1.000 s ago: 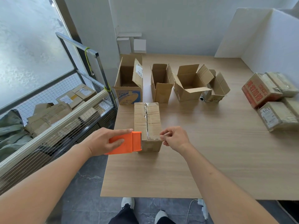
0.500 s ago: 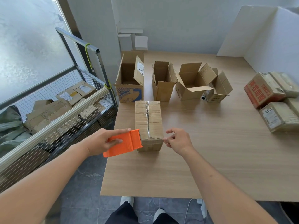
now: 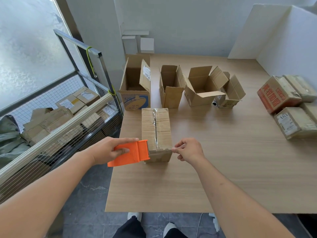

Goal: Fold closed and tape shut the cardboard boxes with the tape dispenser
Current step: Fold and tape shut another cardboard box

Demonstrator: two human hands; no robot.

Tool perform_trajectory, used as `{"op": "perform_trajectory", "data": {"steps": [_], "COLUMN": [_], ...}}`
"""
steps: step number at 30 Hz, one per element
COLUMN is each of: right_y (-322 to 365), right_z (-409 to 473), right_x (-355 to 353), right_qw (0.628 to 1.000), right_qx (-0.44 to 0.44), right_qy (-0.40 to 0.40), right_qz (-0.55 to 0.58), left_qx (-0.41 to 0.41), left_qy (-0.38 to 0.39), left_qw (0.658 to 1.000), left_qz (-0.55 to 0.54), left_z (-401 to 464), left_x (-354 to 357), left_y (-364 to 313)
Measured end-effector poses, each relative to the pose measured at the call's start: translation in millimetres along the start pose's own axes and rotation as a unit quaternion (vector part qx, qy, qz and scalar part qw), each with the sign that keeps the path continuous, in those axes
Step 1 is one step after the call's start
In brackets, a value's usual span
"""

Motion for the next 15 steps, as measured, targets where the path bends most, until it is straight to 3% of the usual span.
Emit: {"op": "perform_trajectory", "data": {"steps": [7,11,13,15], "right_y": [-2,-10,-11,-2], "right_z": [7,10,10,10], "right_x": [1,-5,-6,-6], "right_qw": [0.995,0.994,0.995,1.0], "right_qx": [0.075,0.09,0.078,0.006], "right_qy": [0.028,-0.009,-0.019,-0.03], "right_qz": [0.052,0.054,0.057,0.006], "left_qx": [-0.026,-0.036,-0.036,-0.033], "left_qy": [0.032,0.039,0.038,0.034], "left_qw": [0.999,0.999,0.999,0.999], "left_qz": [-0.003,-0.006,-0.01,-0.01], "left_z": [10,10,10,11], "left_x": [-5,-1,-2,-3], "left_y": [2,4,4,3]}}
Point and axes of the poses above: each hand's wrist, its own z-axis towards the middle knuckle, its own x-axis out of the palm, y = z × x, the point moved 6 cm from there along z, towards the middle knuckle, and after that the axes turned 13 degrees about z, right-handed, at the moved point
